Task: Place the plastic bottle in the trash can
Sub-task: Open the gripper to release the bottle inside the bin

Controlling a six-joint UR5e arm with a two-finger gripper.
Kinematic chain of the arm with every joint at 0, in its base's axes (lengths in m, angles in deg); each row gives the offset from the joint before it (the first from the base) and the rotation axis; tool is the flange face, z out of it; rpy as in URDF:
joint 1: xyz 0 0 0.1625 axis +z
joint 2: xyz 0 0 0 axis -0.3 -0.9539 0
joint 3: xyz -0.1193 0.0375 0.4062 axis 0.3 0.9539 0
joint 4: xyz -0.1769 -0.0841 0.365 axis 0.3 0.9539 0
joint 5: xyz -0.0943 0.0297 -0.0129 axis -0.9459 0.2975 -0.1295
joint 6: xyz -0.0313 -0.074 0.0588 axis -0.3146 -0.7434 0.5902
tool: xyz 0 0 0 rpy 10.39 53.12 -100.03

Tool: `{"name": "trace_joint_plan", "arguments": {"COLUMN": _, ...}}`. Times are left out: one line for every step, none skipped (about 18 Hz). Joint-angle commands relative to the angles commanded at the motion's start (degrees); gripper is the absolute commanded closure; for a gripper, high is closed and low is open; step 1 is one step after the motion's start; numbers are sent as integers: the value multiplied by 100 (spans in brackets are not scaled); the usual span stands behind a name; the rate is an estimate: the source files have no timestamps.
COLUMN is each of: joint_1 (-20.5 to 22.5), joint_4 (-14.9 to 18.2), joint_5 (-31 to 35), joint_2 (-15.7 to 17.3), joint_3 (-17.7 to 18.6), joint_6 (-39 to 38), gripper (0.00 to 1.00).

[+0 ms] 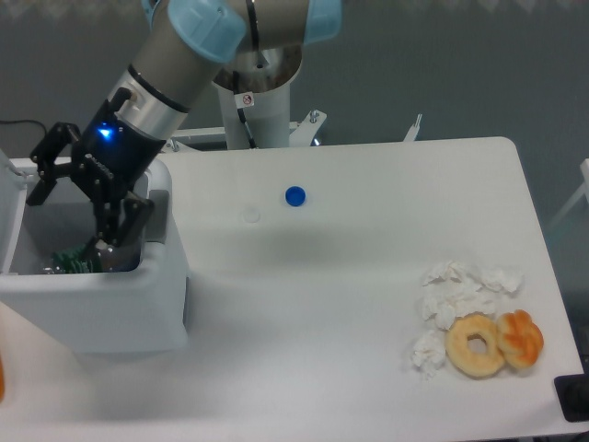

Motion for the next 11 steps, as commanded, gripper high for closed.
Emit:
{"name": "trace_joint_plan", "arguments": {"joint_1": 79, "joint_4": 0, "joint_5": 280, "joint_2": 9, "joint_3": -44, "joint_6": 18, "gripper": 0}}
{"name": "trace_joint_plan", "arguments": {"joint_1": 115, "joint_4": 9, "joint_5": 605, "joint_2": 9, "joint_3": -79, "joint_6": 53, "gripper": 0}}
{"name": "trace_joint_plan", "arguments": {"joint_1": 124, "joint_4": 9, "joint_5": 912, "joint_2": 9, "joint_3": -88, "joint_6": 149, "gripper": 0}}
{"name": "trace_joint_plan", "arguments": {"joint_1": 142, "joint_4": 9, "joint_5": 1142, "joint_2": 9, "joint_3": -123, "joint_6": 263, "gripper": 0}}
{"name": "trace_joint_plan", "arguments": {"joint_1": 176, "joint_4": 17, "joint_5": 1301, "joint_2": 0, "joint_3": -123, "joint_6": 377, "gripper": 0}}
{"name": "trace_joint_plan", "arguments": {"joint_1": 220, "joint_4": 18, "joint_5": 1415, "joint_2": -9, "joint_3": -123, "joint_6": 465, "gripper": 0}}
{"name": "trace_joint_plan", "arguments": {"joint_1": 290, "joint_4": 18, "joint_5": 1530, "joint_2": -9, "joint_3": -115, "joint_6": 562, "gripper": 0}}
{"name": "trace_joint_plan", "arguments": {"joint_1": 343, "joint_4": 18, "joint_5": 1635, "joint_2": -17, "joint_3": -115, "joint_6": 693, "gripper": 0}}
{"name": "trace_joint_plan", "arguments": {"joint_1": 387, "joint_4": 18, "joint_5": 1749, "joint_2": 9, "joint_3": -115, "joint_6": 808, "gripper": 0}}
{"name": "trace_joint_plan", "arguments": {"joint_1": 405, "joint_4": 18, "joint_5": 1855, "joint_2": 52, "joint_3": -123, "joint_6": 948, "gripper": 0}}
{"name": "trace_joint_plan", "arguments": {"joint_1": 449, "joint_4": 26, "joint_5": 1917, "joint_2": 96, "joint_3": -115, "joint_6": 1037, "gripper": 0}}
